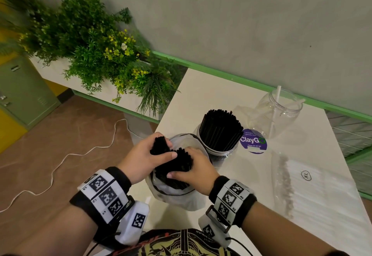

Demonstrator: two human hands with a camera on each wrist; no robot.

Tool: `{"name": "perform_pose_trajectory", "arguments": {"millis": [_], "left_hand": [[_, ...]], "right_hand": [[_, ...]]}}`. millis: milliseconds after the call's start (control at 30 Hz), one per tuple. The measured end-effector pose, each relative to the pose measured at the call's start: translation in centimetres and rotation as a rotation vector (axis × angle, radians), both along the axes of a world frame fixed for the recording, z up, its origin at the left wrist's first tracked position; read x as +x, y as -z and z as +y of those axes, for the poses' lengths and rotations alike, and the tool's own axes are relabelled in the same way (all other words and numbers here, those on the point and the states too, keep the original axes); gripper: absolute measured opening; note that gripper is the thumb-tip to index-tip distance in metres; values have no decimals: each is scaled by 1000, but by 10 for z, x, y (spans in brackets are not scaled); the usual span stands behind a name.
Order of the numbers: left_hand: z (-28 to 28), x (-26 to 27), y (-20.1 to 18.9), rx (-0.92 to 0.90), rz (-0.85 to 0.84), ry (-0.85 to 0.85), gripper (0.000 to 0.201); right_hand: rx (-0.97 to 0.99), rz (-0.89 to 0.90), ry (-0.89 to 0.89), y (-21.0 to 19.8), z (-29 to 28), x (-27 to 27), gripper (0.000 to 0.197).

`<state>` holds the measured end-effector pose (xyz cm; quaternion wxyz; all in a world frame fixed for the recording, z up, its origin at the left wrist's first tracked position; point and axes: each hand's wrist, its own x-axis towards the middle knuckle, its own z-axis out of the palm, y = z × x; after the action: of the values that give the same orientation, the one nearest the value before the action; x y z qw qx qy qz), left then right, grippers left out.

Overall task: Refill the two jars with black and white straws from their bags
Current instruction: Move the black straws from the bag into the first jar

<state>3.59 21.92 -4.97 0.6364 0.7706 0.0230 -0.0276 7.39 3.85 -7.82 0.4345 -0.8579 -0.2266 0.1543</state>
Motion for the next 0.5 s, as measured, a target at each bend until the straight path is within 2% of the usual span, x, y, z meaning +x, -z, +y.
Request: {"name": "perform_pose_trajectory", "arguments": {"millis": [167, 333, 500], "left_hand": [[5, 1, 2, 28, 17, 31, 34], [5, -1, 2, 53, 62, 105, 42], [0, 0, 0, 114, 8, 5, 14]], "right_hand": [[82, -16, 1, -2, 1, -2, 35], [123, 36, -10, -9, 1, -2, 18], [142, 67, 16, -9, -2, -2, 14]]}}
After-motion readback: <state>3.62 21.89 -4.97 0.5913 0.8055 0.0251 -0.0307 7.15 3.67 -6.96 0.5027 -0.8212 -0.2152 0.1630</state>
